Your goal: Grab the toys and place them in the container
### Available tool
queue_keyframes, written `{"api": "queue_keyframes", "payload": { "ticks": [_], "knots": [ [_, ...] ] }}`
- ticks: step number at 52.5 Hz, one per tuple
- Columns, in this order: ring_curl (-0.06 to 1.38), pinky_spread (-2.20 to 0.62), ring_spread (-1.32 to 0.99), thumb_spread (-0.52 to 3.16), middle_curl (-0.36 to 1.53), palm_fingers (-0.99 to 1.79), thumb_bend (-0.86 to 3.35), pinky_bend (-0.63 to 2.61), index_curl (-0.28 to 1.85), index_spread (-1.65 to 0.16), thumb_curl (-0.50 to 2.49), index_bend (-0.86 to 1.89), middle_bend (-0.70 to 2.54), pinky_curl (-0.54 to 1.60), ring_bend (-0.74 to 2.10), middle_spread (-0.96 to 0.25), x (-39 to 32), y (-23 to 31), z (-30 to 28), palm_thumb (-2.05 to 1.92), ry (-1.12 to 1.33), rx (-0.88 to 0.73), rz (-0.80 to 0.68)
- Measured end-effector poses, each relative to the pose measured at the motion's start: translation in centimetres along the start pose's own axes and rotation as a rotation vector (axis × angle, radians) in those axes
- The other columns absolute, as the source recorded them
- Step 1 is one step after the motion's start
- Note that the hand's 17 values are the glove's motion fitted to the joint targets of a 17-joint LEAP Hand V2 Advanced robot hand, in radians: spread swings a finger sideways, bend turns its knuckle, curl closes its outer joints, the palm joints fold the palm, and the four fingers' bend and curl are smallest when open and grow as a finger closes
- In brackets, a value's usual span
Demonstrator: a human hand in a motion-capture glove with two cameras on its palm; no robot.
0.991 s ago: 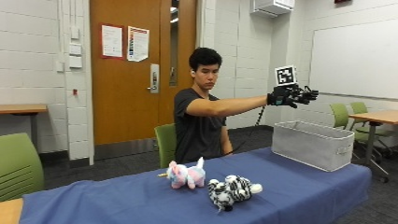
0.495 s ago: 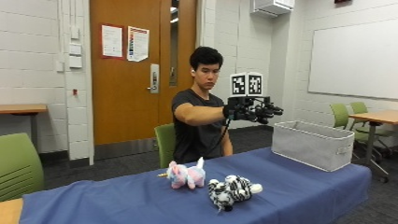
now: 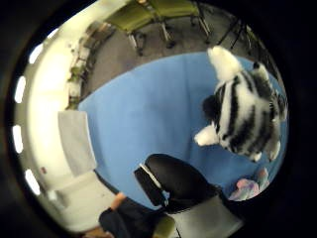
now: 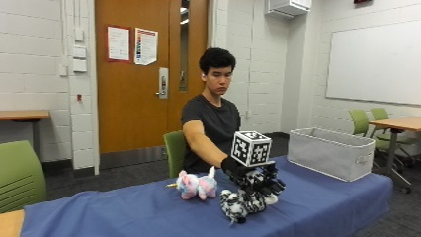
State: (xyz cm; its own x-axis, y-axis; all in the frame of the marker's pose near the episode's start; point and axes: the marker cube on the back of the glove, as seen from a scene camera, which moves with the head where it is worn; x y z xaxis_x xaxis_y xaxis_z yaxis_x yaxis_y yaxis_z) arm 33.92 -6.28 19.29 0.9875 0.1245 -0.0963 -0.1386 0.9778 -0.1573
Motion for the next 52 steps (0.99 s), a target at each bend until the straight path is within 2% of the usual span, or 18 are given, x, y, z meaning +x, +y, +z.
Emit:
{"api": "queue_keyframes", "payload": {
  "ticks": [12, 17, 26, 30, 33, 35, 36, 39, 43, 47, 52],
  "knots": [
    [0.26, -0.02, -0.24, 0.98, 0.29, -0.23, -0.06, 0.73, 0.21, -0.33, 0.24, 0.09, 0.14, 0.30, 0.16, -0.13, 0.9, -0.5, 3.1, -0.06, 0.038, -0.037, 0.008],
    [0.26, -0.03, -0.23, 0.98, 0.27, -0.18, -0.04, 0.82, 0.19, -0.33, 0.25, 0.08, 0.12, 0.33, 0.18, -0.12, 1.3, -0.3, 3.5, -0.03, 0.063, -0.043, 0.015],
    [0.34, -0.14, -0.29, 0.99, 0.26, -0.01, -0.01, 0.92, 0.16, -0.34, 0.27, 0.05, 0.15, 0.36, 0.44, -0.11, 1.5, -0.4, 3.3, 0.04, 0.099, -0.108, 0.025],
    [0.38, -0.21, -0.36, 1.01, 0.28, 0.13, 0.00, 1.00, 0.11, -0.35, 0.29, -0.01, 0.22, 0.37, 0.65, -0.13, 1.3, -0.6, 3.1, 0.10, 0.080, -0.110, 0.022],
    [0.42, -0.29, -0.42, 1.03, 0.31, 0.38, 0.03, 1.06, 0.05, -0.36, 0.30, -0.05, 0.34, 0.37, 0.84, -0.18, 1.0, -0.5, 3.0, 0.17, 0.061, -0.098, 0.018],
    [0.44, -0.31, -0.44, 1.05, 0.34, 0.43, 0.04, 1.08, 0.03, -0.36, 0.31, -0.04, 0.40, 0.37, 0.90, -0.21, 0.8, -0.5, 2.9, 0.20, 0.049, -0.093, 0.015],
    [0.46, -0.34, -0.45, 1.08, 0.36, 0.58, 0.07, 1.08, 0.03, -0.37, 0.32, -0.01, 0.47, 0.37, 0.96, -0.23, 0.8, -0.5, 2.8, 0.26, 0.044, -0.093, 0.014],
    [0.48, -0.37, -0.46, 1.11, 0.40, 0.70, 0.10, 1.06, 0.01, -0.38, 0.33, 0.03, 0.57, 0.37, 1.05, -0.27, 0.7, -0.5, 2.8, 0.33, 0.044, -0.090, 0.021],
    [0.51, -0.40, -0.46, 1.17, 0.44, 0.83, 0.14, 1.03, -0.01, -0.38, 0.35, 0.08, 0.67, 0.37, 1.12, -0.32, 0.7, -0.6, 2.9, 0.42, 0.071, -0.054, 0.049],
    [0.53, -0.42, -0.44, 1.06, 0.47, 1.04, 0.17, 0.99, 0.04, -0.37, 0.42, 0.24, 0.70, 0.36, 1.15, -0.35, 0.6, -0.6, 3.1, 0.53, 0.082, -0.057, 0.076],
    [0.54, -0.44, -0.43, 0.90, 0.51, 1.18, 0.16, 0.92, 0.11, -0.35, 0.49, 0.39, 0.74, 0.36, 1.13, -0.37, 0.6, -0.6, 3.1, 0.59, 0.065, -0.098, 0.093]
  ]
}}
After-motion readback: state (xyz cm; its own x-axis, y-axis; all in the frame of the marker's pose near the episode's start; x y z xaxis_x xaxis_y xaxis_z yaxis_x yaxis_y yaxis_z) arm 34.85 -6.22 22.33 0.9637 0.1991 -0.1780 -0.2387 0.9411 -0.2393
